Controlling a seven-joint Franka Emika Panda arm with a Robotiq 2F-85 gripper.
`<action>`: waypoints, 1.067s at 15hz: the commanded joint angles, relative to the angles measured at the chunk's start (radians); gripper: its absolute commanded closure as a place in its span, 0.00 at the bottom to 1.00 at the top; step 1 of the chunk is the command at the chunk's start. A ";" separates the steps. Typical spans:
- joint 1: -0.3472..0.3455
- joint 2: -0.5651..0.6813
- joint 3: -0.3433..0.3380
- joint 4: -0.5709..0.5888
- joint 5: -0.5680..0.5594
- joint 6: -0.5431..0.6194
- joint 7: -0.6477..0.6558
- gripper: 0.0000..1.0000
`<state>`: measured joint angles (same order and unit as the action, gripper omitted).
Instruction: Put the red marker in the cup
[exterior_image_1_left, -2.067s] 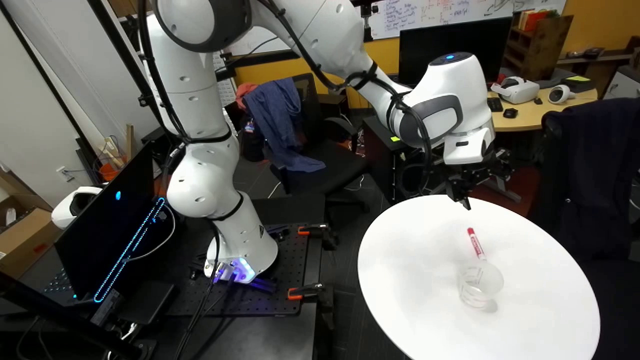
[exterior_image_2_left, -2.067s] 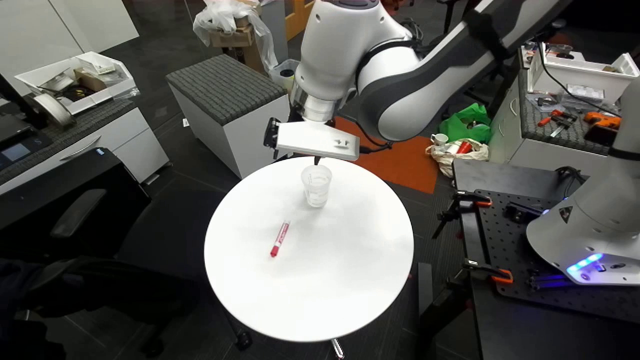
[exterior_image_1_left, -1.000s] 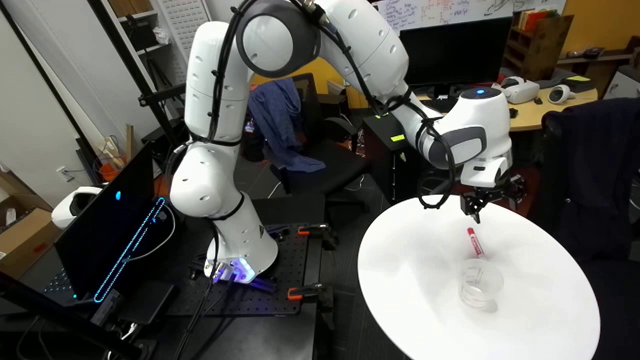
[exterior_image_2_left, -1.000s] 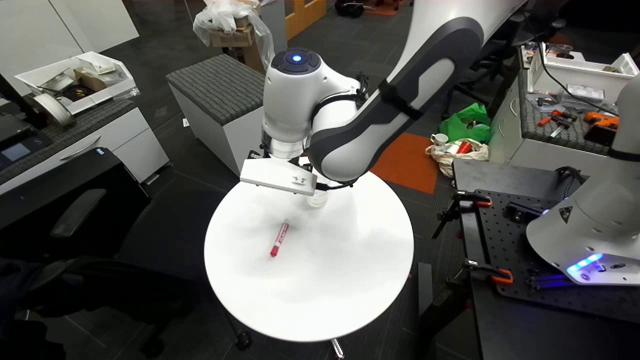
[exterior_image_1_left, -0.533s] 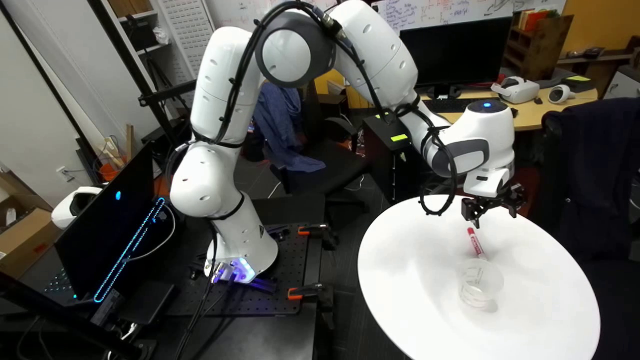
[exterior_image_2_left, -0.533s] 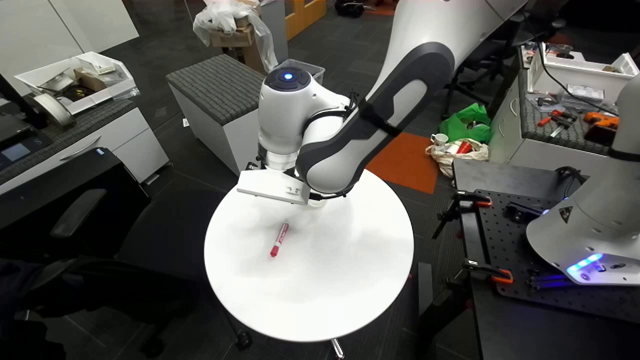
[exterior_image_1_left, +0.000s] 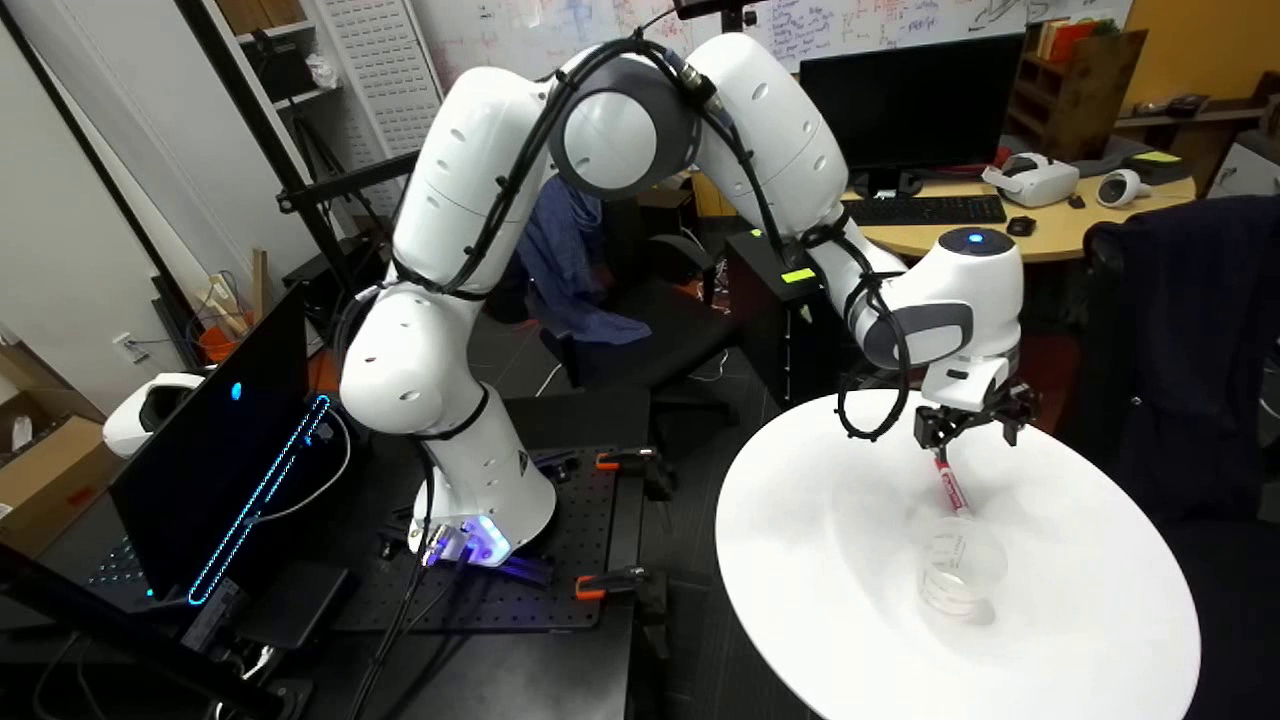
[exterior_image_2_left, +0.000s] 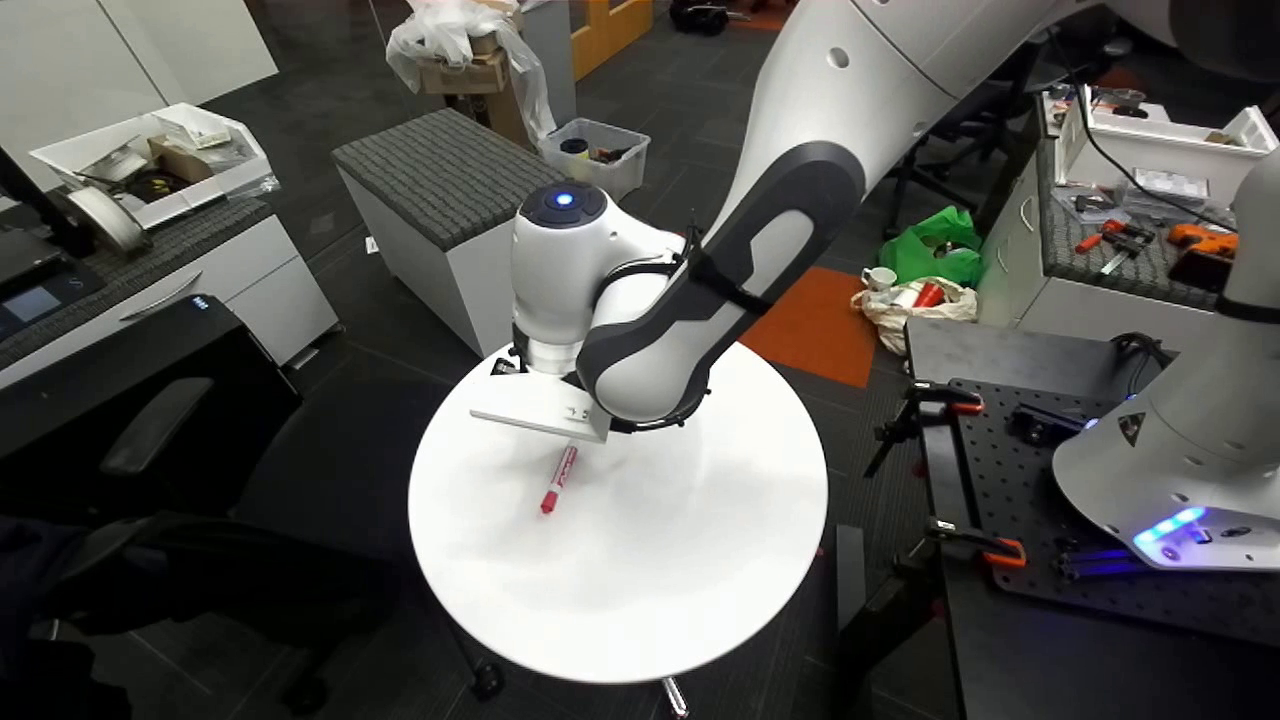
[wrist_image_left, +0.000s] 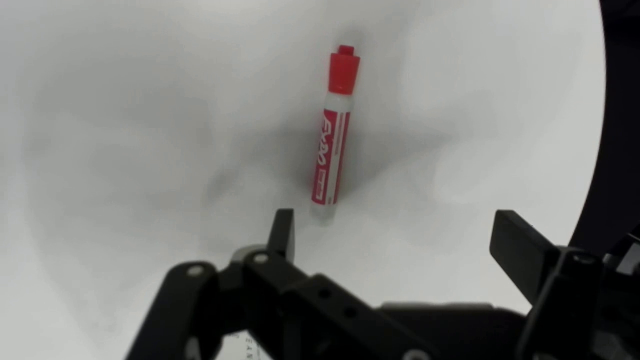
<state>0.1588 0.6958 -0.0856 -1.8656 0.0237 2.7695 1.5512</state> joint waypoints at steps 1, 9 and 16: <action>0.000 0.037 0.002 0.035 0.047 -0.004 -0.031 0.00; 0.001 0.091 0.000 0.063 0.073 -0.018 -0.030 0.04; -0.004 0.146 0.000 0.121 0.079 -0.052 -0.029 0.05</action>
<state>0.1565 0.8121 -0.0856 -1.7971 0.0693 2.7615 1.5512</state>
